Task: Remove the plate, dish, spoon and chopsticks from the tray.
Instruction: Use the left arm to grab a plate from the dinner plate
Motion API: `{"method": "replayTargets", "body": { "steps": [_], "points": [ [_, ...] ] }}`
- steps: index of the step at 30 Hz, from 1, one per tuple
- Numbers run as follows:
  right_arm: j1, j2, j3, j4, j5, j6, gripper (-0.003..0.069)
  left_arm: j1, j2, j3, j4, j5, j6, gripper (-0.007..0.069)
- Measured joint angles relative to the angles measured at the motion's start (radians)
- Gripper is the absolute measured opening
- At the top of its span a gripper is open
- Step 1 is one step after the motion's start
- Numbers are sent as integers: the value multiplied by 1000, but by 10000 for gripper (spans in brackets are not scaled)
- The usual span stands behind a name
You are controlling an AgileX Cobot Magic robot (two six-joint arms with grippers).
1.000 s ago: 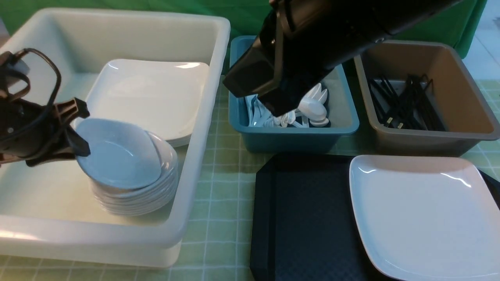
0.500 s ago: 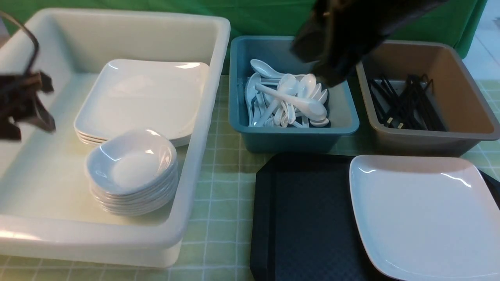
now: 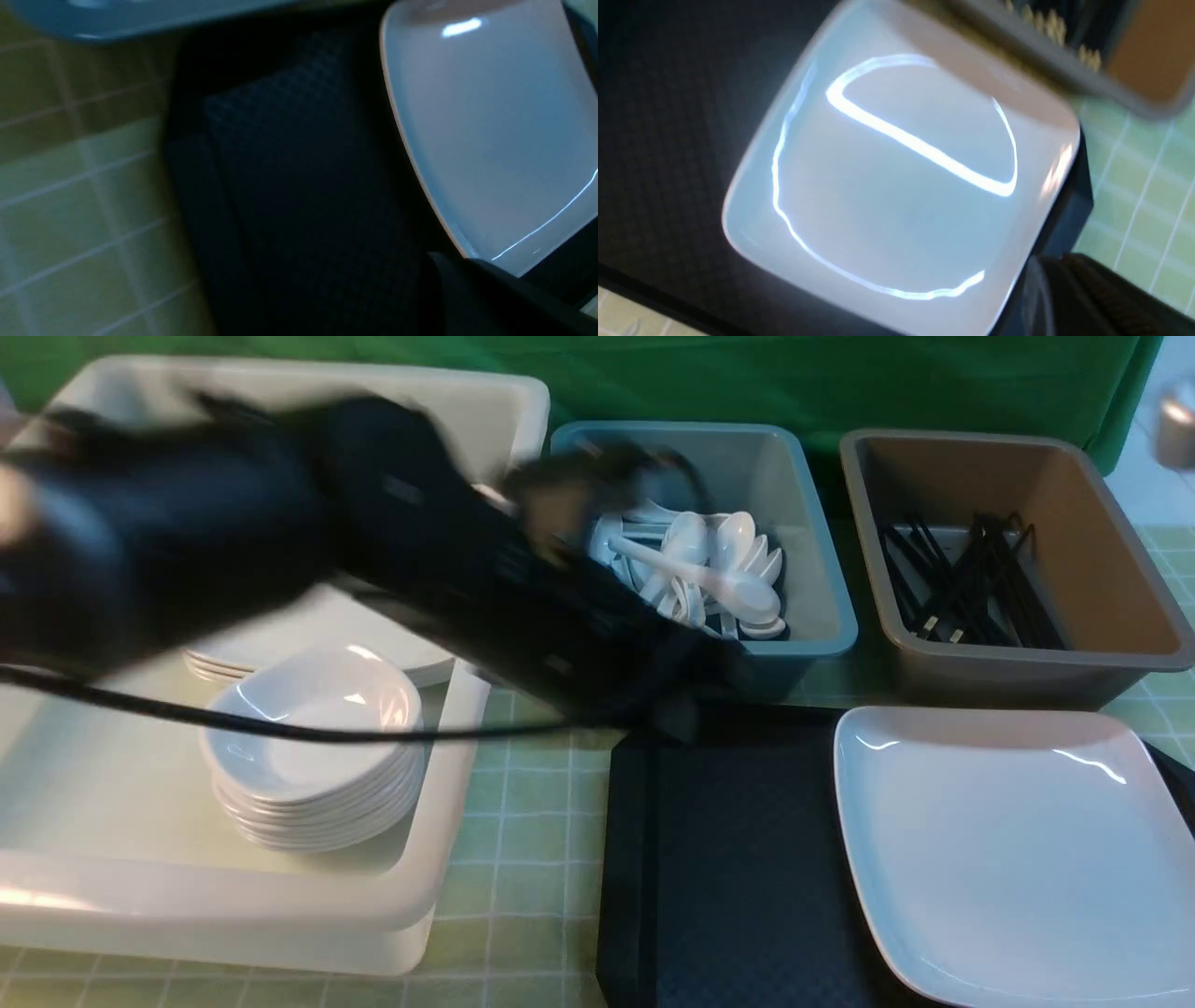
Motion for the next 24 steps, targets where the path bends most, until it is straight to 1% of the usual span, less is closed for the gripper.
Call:
{"method": "replayTargets", "body": {
  "steps": [1, 2, 5, 6, 7, 8, 11, 13, 15, 18, 22, 24],
  "points": [
    [-4, -6, 0, 0, -3, 0, 11, -12, 21, -6, 0, -2, 3, 47],
    [-28, -55, 43, 30, -26, 0, 11, -51, 105, -62, 0, -5, 9, 91],
    [-36, -103, 59, 62, -44, 0, 11, -94, 232, -175, 2, -5, 10, 179],
    [-37, -124, 62, 82, -50, 0, 11, -103, 277, -221, 5, -3, 10, 231],
    [-37, -140, 63, 93, -54, 0, 11, -109, 311, -257, 6, 2, 10, 266],
    [-37, -153, 63, 107, -58, 0, 11, -112, 360, -310, 7, 8, 9, 317],
    [-37, -175, 63, 119, -62, 0, 11, -113, 454, -412, 7, 18, -4, 412],
    [-37, -181, 63, 121, -62, 0, 11, -113, 513, -480, 7, 26, -11, 458],
    [-37, -183, 63, 124, -62, 0, 11, -113, 564, -536, 6, 33, -11, 476],
    [-37, -183, 63, 125, -57, 0, 11, -111, 602, -586, 9, 33, -11, 477],
    [-37, -183, 63, 126, -46, -21, 11, -111, 645, -642, 17, 15, -11, 467],
    [-37, -183, 63, 126, -38, -31, 11, -111, 658, -644, 49, 15, -19, 454]
  ]
}}
